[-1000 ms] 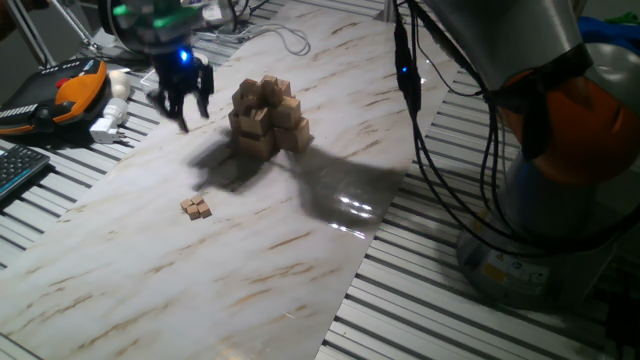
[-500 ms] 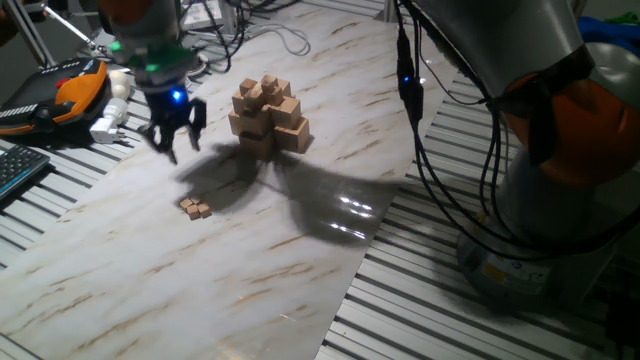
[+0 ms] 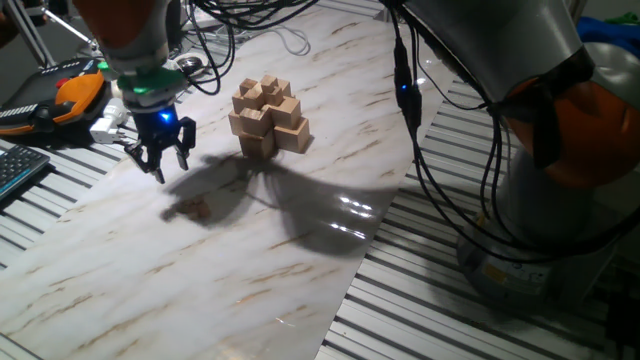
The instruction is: Stack the blocks into a cross shape
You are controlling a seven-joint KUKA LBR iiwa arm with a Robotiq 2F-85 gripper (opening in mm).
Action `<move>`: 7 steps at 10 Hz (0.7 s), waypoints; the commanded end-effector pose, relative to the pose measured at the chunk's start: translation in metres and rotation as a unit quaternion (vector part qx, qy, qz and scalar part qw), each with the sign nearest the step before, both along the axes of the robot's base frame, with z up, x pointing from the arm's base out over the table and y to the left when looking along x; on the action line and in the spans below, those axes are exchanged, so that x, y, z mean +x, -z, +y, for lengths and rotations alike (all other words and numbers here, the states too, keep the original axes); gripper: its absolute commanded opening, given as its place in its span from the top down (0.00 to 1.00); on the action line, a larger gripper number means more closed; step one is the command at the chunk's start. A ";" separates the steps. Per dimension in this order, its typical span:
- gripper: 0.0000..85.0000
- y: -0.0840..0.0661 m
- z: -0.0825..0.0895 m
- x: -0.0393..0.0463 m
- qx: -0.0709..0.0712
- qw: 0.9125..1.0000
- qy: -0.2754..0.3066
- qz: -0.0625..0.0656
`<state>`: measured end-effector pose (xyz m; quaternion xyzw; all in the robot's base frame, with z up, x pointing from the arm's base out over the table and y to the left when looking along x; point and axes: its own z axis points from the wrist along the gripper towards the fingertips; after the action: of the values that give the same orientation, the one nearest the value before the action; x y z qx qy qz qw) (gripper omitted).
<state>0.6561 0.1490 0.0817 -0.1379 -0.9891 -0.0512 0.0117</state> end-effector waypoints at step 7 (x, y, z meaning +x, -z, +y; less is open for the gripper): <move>0.40 0.028 0.008 -0.0028 -0.002 1.000 -0.001 -0.019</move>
<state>0.6529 0.1574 0.0529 -0.1354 -0.9894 -0.0522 -0.0070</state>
